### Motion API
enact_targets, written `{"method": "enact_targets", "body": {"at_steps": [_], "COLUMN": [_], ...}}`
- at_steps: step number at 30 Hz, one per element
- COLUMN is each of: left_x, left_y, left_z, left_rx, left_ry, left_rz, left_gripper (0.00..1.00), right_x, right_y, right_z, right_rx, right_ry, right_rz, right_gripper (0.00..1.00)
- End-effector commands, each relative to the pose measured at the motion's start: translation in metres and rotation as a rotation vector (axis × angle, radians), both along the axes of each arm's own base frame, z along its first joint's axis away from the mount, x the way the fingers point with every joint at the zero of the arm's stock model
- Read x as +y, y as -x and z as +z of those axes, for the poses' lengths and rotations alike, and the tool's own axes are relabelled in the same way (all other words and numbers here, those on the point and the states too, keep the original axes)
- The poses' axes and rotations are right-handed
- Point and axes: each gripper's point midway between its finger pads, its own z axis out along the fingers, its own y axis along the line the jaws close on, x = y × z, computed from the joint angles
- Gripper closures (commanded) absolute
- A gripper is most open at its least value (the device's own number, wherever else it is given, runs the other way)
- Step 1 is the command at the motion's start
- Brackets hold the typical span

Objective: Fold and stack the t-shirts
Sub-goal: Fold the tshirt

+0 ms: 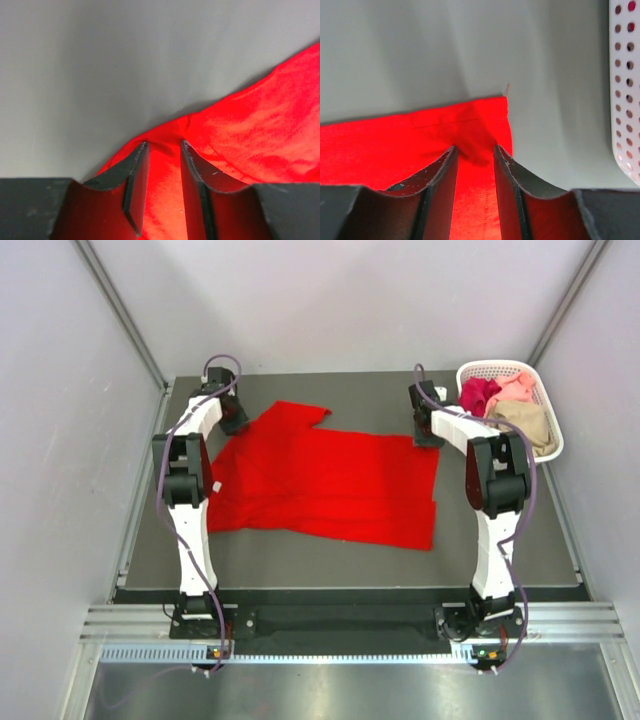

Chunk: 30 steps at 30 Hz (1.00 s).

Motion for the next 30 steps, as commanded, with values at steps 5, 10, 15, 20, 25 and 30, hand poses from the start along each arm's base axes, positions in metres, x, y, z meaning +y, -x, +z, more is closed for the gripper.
{"method": "enact_targets", "body": {"at_steps": [5,10,15,20,25,30], "left_x": [0.02,0.026,0.007,-0.016,-0.023,-0.038], "left_y": [0.0,0.012,0.063,0.108,0.158,0.172], "left_z": [-0.012,0.044,0.091,0.077,0.038,0.019], "left_rx": [0.024,0.003,0.002,0.005,0.145,0.169], "left_ry": [-0.11,-0.169,-0.172,-0.024,0.023,0.107], "left_rz": [-0.018,0.02,0.04,-0.004,0.022,0.007], "left_gripper": [0.62,0.62,0.6,0.6,0.6,0.59], "right_x": [-0.023,-0.011,0.026,0.108,0.149,0.155], "right_y": [-0.016,-0.016,0.009,0.056,0.09,0.109], "right_z": [-0.006,0.026,0.082,0.1,0.107,0.12], "right_rx": [0.021,-0.023,-0.097,-0.115,-0.122,-0.151], "right_ry": [0.052,0.006,-0.113,-0.203,-0.236,-0.259], "right_rz": [-0.02,0.007,0.046,0.27,0.357,0.385], "right_gripper": [0.64,0.64,0.63,0.61,0.61,0.61]}}
